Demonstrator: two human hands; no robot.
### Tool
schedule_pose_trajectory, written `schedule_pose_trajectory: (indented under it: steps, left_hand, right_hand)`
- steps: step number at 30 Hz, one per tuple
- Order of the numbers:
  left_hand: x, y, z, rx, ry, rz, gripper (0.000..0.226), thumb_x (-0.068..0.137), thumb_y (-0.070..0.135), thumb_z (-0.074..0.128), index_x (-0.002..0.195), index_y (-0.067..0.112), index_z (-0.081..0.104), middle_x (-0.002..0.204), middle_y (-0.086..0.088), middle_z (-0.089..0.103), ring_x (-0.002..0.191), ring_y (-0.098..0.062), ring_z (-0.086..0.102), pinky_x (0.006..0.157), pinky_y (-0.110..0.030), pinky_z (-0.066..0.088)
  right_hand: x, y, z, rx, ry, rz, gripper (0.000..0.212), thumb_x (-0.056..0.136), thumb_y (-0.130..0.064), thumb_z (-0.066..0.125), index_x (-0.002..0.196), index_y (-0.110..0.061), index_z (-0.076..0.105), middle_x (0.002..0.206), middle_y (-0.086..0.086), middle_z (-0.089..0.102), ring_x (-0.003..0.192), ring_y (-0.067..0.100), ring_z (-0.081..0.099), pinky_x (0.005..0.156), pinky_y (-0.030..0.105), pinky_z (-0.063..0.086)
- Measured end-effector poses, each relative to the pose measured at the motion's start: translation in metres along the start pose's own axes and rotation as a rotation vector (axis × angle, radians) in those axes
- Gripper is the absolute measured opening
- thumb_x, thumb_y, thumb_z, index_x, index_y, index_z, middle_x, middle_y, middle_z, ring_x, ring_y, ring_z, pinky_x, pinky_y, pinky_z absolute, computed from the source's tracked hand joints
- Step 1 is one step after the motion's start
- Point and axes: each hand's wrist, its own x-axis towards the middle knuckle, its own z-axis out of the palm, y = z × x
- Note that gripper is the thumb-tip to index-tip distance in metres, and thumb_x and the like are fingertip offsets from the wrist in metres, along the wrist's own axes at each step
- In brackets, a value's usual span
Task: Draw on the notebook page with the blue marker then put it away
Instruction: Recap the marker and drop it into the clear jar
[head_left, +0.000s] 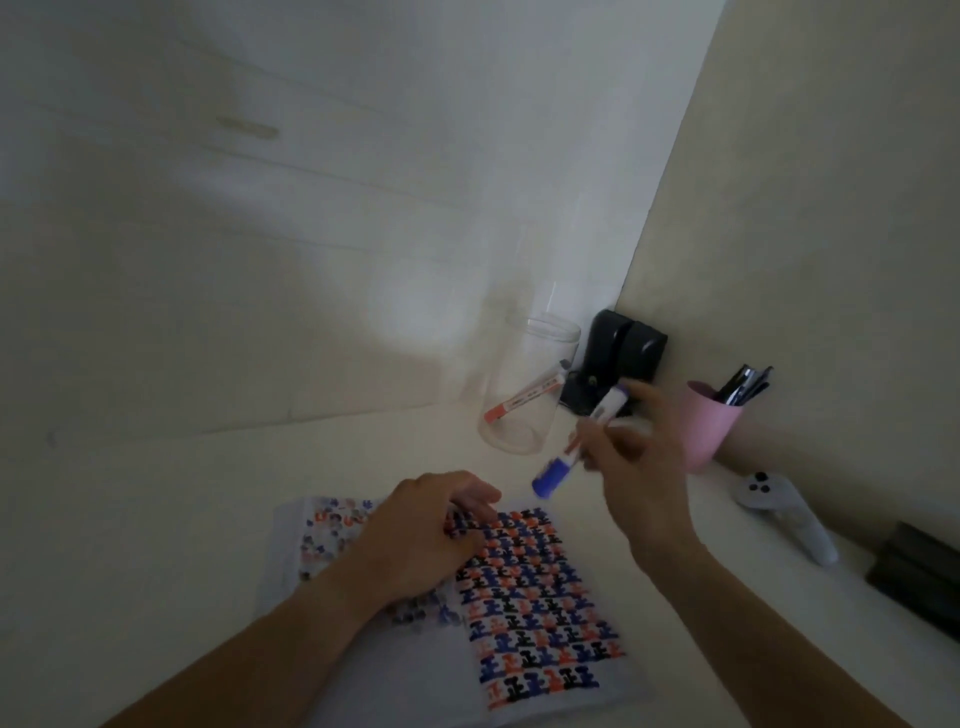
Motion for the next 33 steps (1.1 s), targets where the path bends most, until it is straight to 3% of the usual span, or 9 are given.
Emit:
schedule_pose_trajectory:
  steps: [4,7,10,13,15,20,23,29,33]
  left_hand:
    - [0.000,-0.001,0.002,-0.009,-0.003,-0.013,0.034,0.084,0.023,0.073,0.117,0.031,0.067,0.101,0.021,0.075,0.100,0.007,0.063,0.096,-0.020,0.048]
    - [-0.001,-0.002,0.002,-0.034,-0.006,-0.026,0.035,0.084,0.022,0.073,0.117,0.033,0.067,0.099,0.022,0.074,0.097,0.008,0.062,0.092,-0.017,0.046]
    - [-0.001,-0.003,0.003,-0.030,-0.006,-0.022,0.035,0.085,0.023,0.072,0.117,0.033,0.066,0.100,0.022,0.074,0.097,0.007,0.062,0.088,-0.009,0.040]
    - [-0.001,-0.003,0.004,-0.021,-0.008,-0.018,0.035,0.085,0.022,0.071,0.118,0.033,0.065,0.101,0.021,0.075,0.098,0.005,0.063,0.082,-0.001,0.034]
    - [0.000,-0.004,0.004,-0.018,-0.007,-0.015,0.035,0.085,0.021,0.071,0.118,0.032,0.066,0.101,0.020,0.075,0.098,0.004,0.063,0.080,0.002,0.033]
    - [0.000,-0.003,0.005,-0.029,-0.015,-0.025,0.035,0.085,0.019,0.071,0.119,0.029,0.067,0.102,0.017,0.075,0.097,0.003,0.064,0.083,-0.003,0.035]
    - [0.000,-0.003,0.005,-0.028,-0.016,-0.028,0.035,0.085,0.019,0.071,0.117,0.030,0.067,0.102,0.018,0.076,0.096,0.005,0.063,0.081,-0.001,0.033]
    - [0.000,-0.004,0.005,-0.023,-0.014,-0.023,0.033,0.086,0.019,0.071,0.117,0.029,0.067,0.101,0.018,0.075,0.096,0.003,0.064,0.079,0.000,0.035]
    - [0.000,-0.004,0.005,-0.022,-0.019,-0.028,0.034,0.086,0.020,0.071,0.118,0.029,0.066,0.102,0.017,0.075,0.095,0.001,0.065,0.083,-0.008,0.041]
  right_hand:
    - [0.073,-0.053,0.011,0.042,0.250,-0.270,0.048,0.091,-0.017,0.071,0.129,-0.029,0.044,0.094,0.001,0.074,0.078,0.008,0.075,0.071,0.028,0.063]
    - [0.111,-0.076,0.021,-0.003,0.329,-0.360,0.045,0.088,-0.011,0.070,0.124,-0.024,0.046,0.086,-0.007,0.068,0.067,0.004,0.071,0.065,0.020,0.057]
    - [0.134,-0.072,0.034,-0.197,0.274,-0.339,0.038,0.086,-0.005,0.067,0.118,-0.018,0.050,0.079,-0.001,0.069,0.070,0.016,0.069,0.058,0.025,0.051]
    - [0.146,-0.055,0.048,-0.429,0.184,-0.284,0.027,0.090,-0.006,0.061,0.114,-0.015,0.054,0.084,0.011,0.074,0.071,0.022,0.064,0.053,0.021,0.041]
    - [0.149,-0.049,0.052,-0.476,0.146,-0.223,0.024,0.090,-0.008,0.060,0.113,-0.014,0.058,0.090,0.013,0.075,0.076,0.023,0.064,0.061,0.026,0.043]
    - [0.154,-0.045,0.056,-0.662,0.036,-0.175,0.019,0.086,-0.015,0.071,0.104,-0.014,0.077,0.106,0.006,0.078,0.099,0.023,0.071,0.076,0.021,0.042]
    - [0.153,-0.048,0.056,-0.689,0.011,-0.158,0.020,0.084,-0.009,0.068,0.099,-0.012,0.080,0.104,0.006,0.080,0.101,0.025,0.071,0.077,0.021,0.043]
    - [0.149,-0.052,0.053,-0.671,-0.004,-0.094,0.024,0.081,-0.005,0.058,0.089,-0.002,0.080,0.088,0.014,0.080,0.088,0.028,0.072,0.066,0.023,0.048]
    - [0.127,-0.063,0.038,-0.591,0.021,-0.143,0.022,0.083,-0.009,0.061,0.095,-0.010,0.081,0.097,0.005,0.081,0.095,0.021,0.071,0.071,0.017,0.042]
